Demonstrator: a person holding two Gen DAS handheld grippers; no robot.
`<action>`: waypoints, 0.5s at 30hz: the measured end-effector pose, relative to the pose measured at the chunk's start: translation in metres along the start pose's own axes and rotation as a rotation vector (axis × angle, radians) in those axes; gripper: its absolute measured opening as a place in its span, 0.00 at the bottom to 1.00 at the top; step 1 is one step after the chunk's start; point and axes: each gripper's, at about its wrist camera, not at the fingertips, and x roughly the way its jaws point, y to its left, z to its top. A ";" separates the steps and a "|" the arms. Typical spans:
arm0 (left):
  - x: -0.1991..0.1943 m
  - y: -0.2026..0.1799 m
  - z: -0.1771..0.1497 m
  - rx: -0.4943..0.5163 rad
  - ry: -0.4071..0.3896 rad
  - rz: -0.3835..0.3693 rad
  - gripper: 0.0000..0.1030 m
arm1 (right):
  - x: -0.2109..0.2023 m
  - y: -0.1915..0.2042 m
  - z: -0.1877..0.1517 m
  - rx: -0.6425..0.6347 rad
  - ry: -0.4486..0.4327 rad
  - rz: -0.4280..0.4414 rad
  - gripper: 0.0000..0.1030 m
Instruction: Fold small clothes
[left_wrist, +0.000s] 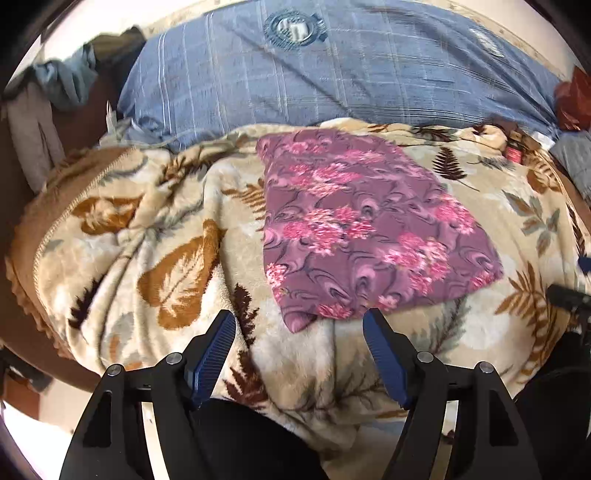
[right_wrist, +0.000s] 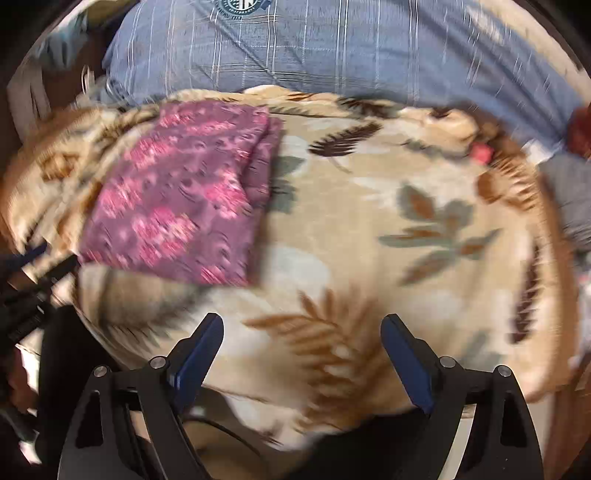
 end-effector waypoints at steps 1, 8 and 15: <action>-0.006 -0.004 -0.002 0.017 -0.011 -0.010 0.70 | -0.013 0.000 -0.006 -0.015 -0.044 -0.035 0.86; -0.037 -0.017 -0.013 0.067 -0.035 -0.059 0.70 | -0.064 0.001 -0.017 -0.037 -0.251 -0.037 0.96; -0.045 -0.022 -0.014 0.110 -0.023 -0.106 0.70 | -0.064 0.004 -0.014 -0.037 -0.249 -0.069 0.96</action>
